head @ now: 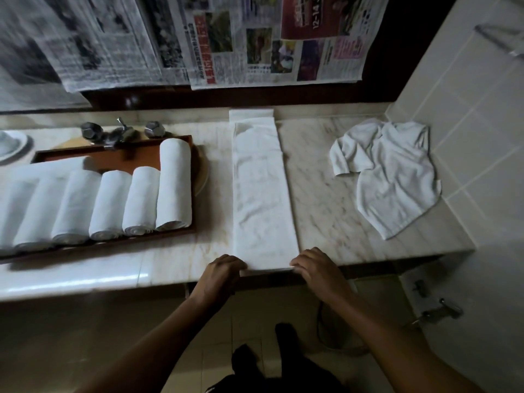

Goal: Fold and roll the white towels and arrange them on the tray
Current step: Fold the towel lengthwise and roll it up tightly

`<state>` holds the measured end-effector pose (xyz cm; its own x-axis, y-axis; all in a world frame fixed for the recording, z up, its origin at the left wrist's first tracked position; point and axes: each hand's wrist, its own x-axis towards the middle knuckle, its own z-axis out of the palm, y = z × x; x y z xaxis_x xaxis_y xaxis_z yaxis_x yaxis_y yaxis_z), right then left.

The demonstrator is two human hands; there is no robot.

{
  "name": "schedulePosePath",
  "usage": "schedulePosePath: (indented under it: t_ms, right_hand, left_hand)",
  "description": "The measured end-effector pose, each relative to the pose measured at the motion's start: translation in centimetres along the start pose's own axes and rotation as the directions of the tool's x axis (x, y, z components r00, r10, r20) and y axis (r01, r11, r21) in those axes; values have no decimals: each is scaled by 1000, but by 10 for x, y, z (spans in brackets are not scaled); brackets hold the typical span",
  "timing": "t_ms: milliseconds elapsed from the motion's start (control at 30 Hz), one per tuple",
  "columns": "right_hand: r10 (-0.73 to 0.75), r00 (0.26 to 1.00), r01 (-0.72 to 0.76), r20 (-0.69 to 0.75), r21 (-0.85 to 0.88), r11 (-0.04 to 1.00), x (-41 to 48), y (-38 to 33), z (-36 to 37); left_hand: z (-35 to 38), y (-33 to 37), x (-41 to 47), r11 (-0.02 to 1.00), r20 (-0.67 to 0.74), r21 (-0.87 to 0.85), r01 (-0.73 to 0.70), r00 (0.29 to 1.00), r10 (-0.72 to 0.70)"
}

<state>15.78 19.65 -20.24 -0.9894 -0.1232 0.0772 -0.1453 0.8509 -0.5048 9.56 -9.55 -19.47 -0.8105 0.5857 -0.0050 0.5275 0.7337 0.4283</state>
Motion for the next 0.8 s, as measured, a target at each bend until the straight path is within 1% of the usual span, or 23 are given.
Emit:
schedulePosePath:
  t_ms: [33,100,200,267,367,467,567,667,733,800]
  right_hand:
    - [11,1000,-11,9,9,1000,1,-1,-3]
    - [55,998,-57,32,42,998,3,-4,-8]
    - [181,979,-187,91,71,980,7,-2,-13]
    - [225,967,-235,117,86,968,10,2,-15]
    - [261,958,-274,121,110,955,17,0,-19]
    - [293,950,-304,108,104,947,24,0,-17]
    - [290,951,-298,111,65,952,28,-1,-13]
    - [250,962,-254,108,22,967,33,-6,-12]
    - [200,976,-204,85,34,978,36,-9,-11]
    - [136,988,-139,77,38,990,36,-12,-9]
  left_hand:
    - [-1,5,-1,999,-27,-31,27,999,-28]
    - [-6,13,-2,985,-40,-110,133,990,-138]
    - [-12,17,5,947,-54,-201,251,962,-267]
    - [-15,16,12,918,-52,-248,310,942,-332]
    - [-20,14,22,877,-11,-284,387,913,-407]
    - [-21,12,30,859,21,-284,426,898,-439]
    - [-20,12,36,822,50,-297,486,868,-495]
    - [-16,14,39,812,59,-311,494,862,-503]
    - [-16,17,38,820,30,-306,484,866,-500]
    - [-15,20,36,867,-36,-264,423,894,-447]
